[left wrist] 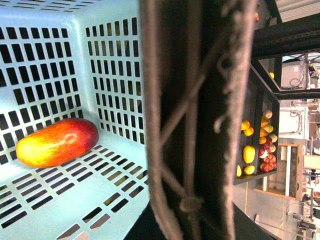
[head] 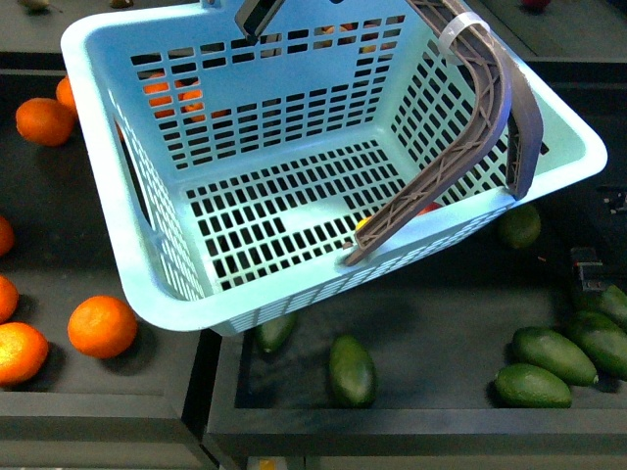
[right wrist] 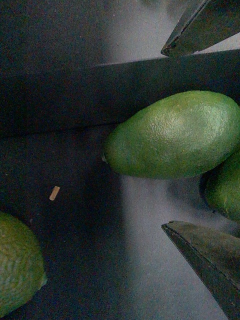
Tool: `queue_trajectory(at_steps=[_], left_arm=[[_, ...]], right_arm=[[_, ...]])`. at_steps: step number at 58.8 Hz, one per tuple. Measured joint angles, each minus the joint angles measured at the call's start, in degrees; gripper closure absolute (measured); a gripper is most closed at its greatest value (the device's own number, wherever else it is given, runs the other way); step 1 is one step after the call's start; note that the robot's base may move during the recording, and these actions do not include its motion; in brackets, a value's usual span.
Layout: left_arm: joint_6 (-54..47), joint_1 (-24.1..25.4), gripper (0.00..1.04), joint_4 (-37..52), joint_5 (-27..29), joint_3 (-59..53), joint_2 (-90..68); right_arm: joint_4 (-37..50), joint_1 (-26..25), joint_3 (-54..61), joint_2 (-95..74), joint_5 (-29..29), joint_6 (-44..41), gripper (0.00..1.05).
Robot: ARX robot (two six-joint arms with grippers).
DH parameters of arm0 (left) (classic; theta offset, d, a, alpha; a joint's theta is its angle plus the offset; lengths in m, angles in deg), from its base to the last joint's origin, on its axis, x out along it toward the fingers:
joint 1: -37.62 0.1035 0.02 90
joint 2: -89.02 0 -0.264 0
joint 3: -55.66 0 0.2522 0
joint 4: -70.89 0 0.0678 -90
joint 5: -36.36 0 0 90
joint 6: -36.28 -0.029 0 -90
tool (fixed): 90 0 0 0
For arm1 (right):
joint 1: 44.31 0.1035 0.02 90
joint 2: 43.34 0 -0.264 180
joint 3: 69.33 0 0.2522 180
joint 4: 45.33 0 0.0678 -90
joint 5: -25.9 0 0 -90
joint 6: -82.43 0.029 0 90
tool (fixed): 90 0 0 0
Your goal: Pick mango and avocado into basket
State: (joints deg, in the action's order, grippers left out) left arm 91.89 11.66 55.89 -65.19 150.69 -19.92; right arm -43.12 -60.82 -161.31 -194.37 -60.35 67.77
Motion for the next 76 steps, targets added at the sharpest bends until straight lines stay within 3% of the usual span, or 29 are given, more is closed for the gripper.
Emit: queue_trajectory(at_steps=[34,76], left_arm=[[-0.02,0.07,0.99,0.0,0.02,0.0,0.0],[0.0,0.07,0.99,0.0,0.04,0.0,0.0]], right_arm=[[-4.39,-1.77,-7.41,-4.81,2.91,-3.15,0.08],[-4.87,-1.64,-8.61,-7.32,4.92,-2.49,0.08]])
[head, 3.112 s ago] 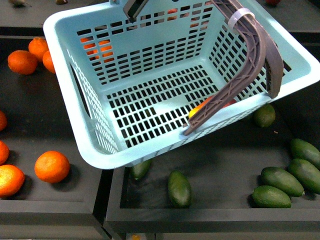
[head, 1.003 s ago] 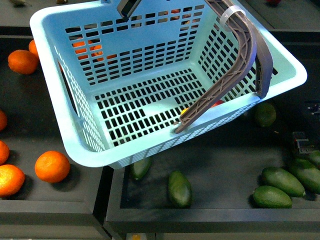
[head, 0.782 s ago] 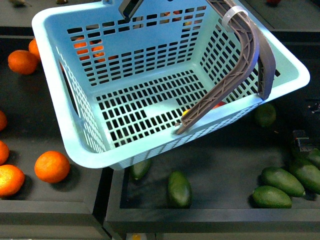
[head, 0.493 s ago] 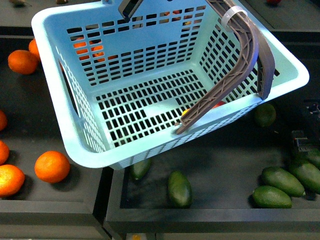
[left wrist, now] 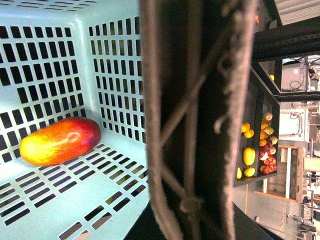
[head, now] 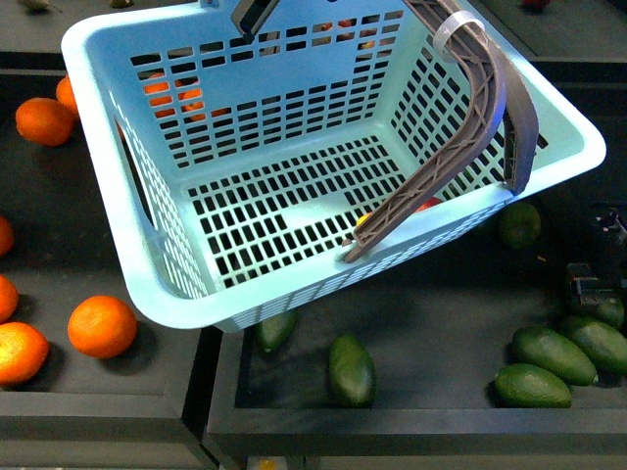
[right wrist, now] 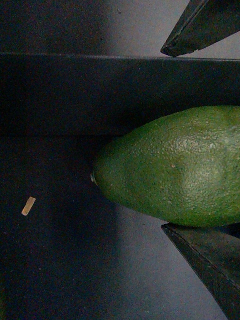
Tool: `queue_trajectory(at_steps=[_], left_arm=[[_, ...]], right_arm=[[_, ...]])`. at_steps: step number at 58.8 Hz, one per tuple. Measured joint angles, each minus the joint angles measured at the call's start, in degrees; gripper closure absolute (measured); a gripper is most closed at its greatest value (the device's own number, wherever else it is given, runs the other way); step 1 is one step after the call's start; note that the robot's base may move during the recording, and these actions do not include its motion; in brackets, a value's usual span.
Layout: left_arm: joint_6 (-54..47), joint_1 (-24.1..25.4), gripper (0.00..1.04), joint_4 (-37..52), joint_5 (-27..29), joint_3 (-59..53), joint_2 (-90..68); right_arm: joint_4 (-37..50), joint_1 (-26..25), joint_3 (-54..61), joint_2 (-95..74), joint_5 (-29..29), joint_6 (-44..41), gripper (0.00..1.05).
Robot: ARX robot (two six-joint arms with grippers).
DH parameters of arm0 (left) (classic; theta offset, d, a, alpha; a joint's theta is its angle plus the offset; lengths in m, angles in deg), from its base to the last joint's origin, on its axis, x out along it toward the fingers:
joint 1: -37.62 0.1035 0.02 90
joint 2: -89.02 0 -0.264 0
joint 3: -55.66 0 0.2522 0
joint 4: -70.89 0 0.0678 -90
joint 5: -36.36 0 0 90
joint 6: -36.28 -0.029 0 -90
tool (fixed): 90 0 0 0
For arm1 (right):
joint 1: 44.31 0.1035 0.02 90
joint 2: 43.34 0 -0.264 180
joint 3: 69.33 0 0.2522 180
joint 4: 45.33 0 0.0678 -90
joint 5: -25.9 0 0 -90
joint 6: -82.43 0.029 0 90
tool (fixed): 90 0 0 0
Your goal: Pick mango and avocado into basket
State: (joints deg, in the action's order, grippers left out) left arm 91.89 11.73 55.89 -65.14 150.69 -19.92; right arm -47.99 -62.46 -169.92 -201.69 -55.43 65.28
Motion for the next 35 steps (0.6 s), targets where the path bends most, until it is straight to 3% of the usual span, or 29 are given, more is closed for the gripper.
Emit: queue_trajectory(at_steps=[35], left_arm=[[-0.02,0.0,0.99,0.0,0.0,0.0,0.0]], right_arm=[[-2.38,-1.16,-1.68,3.32,2.62,-2.38,0.08]])
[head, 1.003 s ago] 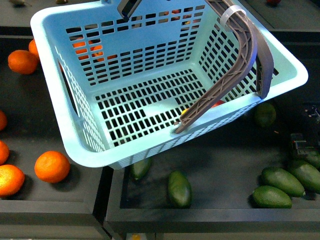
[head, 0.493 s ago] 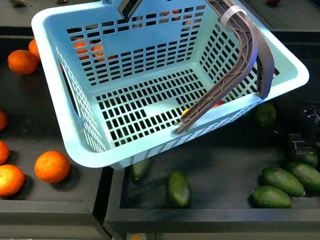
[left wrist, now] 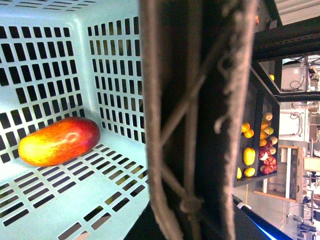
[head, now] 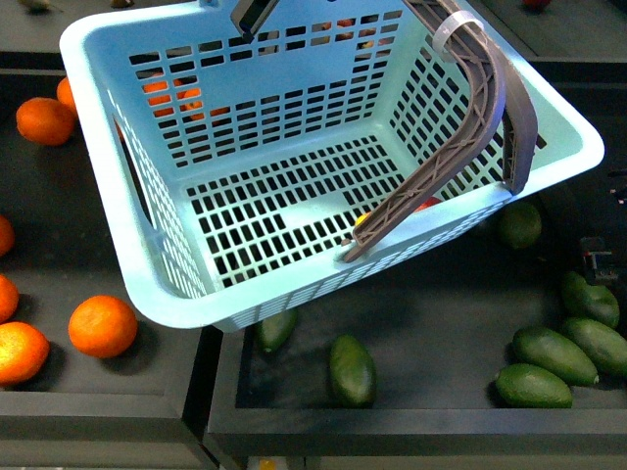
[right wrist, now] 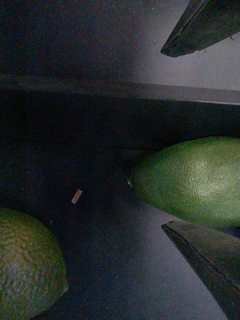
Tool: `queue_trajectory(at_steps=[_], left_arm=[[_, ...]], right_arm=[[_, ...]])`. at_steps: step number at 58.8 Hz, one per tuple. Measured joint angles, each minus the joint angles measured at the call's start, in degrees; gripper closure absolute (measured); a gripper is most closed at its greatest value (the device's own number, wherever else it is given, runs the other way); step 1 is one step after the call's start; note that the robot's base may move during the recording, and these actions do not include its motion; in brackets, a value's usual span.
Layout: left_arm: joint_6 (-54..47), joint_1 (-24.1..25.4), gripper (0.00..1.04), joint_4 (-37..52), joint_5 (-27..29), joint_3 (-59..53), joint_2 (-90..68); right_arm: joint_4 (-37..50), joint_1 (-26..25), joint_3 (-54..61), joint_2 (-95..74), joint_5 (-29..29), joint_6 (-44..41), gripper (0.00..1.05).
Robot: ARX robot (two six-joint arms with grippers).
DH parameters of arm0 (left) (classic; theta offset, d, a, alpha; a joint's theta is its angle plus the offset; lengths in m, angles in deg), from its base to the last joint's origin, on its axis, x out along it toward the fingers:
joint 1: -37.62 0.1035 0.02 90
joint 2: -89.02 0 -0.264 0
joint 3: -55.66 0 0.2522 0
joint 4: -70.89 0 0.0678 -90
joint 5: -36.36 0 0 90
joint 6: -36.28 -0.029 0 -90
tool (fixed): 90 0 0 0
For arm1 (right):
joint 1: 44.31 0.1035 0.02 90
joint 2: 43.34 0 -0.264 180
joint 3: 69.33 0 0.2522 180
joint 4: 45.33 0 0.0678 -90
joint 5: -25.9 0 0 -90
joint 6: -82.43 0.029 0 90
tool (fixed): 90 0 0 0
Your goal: Pick mango and avocado into basket
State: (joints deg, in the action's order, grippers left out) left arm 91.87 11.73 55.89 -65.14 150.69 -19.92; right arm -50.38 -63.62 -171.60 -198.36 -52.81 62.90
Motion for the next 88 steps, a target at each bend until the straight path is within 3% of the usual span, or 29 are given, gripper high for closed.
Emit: queue_trajectory(at_steps=[28,78,81,88], left_arm=[[-0.02,0.0,0.99,0.0,0.0,0.0,0.0],[0.0,0.0,0.99,0.0,0.02,0.0,0.0],[-0.02,0.0,0.99,0.0,0.02,0.0,0.0],[0.0,0.0,0.99,0.0,-0.02,0.0,0.0]], right_arm=[[-0.46,2.84,-0.07,-0.63,2.1,-4.15,0.08],[-1.42,2.36,-0.15,-5.25,1.27,-5.73,0.08],[-1.42,2.36,-0.24,-5.31,1.22,-5.7,0.09],[-1.44,2.12,-0.24,-5.51,0.81,-5.66,0.26]])
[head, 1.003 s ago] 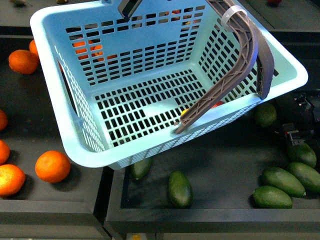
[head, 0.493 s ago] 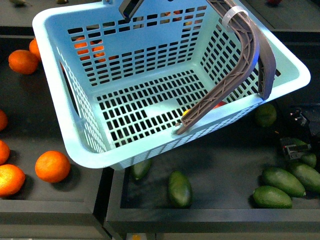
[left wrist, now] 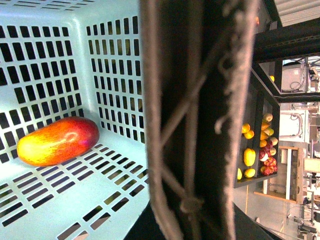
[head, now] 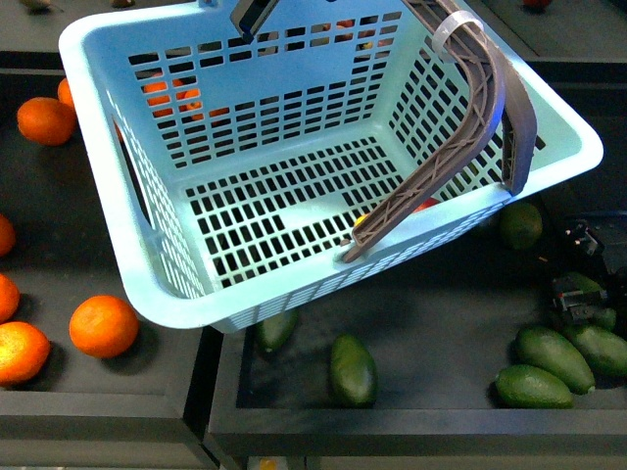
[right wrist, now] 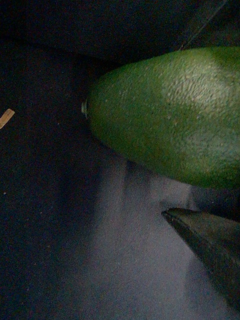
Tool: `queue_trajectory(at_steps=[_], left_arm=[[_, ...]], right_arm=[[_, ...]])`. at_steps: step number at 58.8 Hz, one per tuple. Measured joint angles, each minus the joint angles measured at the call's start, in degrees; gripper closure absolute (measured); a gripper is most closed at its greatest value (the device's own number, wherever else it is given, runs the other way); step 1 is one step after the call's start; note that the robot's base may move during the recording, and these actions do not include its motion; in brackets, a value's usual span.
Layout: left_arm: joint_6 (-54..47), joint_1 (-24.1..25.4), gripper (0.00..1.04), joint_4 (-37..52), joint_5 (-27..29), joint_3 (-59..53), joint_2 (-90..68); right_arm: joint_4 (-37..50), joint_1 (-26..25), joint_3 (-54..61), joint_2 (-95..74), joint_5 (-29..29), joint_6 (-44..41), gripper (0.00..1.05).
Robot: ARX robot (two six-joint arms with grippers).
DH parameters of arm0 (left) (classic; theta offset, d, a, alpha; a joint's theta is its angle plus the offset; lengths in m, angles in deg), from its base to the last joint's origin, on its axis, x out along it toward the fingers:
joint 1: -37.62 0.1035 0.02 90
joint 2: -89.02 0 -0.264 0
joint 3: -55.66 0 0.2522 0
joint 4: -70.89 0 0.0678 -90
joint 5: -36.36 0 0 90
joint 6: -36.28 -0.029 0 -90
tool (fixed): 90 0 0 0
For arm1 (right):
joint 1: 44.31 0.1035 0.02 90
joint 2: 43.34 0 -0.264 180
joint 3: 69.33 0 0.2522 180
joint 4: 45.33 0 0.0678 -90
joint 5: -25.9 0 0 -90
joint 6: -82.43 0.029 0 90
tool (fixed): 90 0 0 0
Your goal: Pick mango and avocado into basket
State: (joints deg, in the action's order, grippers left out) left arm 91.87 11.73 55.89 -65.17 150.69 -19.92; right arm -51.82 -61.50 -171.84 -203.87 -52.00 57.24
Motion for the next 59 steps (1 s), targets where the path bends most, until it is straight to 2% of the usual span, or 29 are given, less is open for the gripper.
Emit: queue_trajectory(at_steps=[8,14,39,59], left_arm=[[0.02,0.0,0.99,0.0,0.02,0.0,0.0],[0.0,0.0,0.99,0.0,0.0,0.0,0.0],[0.0,0.0,0.99,0.0,0.02,0.0,0.0],[0.0,0.0,0.99,0.0,0.0,0.0,0.0]], right_arm=[[-0.17,-0.35,0.07,-0.15,-0.24,0.13,0.44],[-0.42,-0.46,0.11,-0.17,-0.22,0.31,0.49],[0.66,-1.22,3.34,1.18,1.03,3.15,0.49],[3.45,-2.47,12.74,11.82,6.58,3.63,0.49]])
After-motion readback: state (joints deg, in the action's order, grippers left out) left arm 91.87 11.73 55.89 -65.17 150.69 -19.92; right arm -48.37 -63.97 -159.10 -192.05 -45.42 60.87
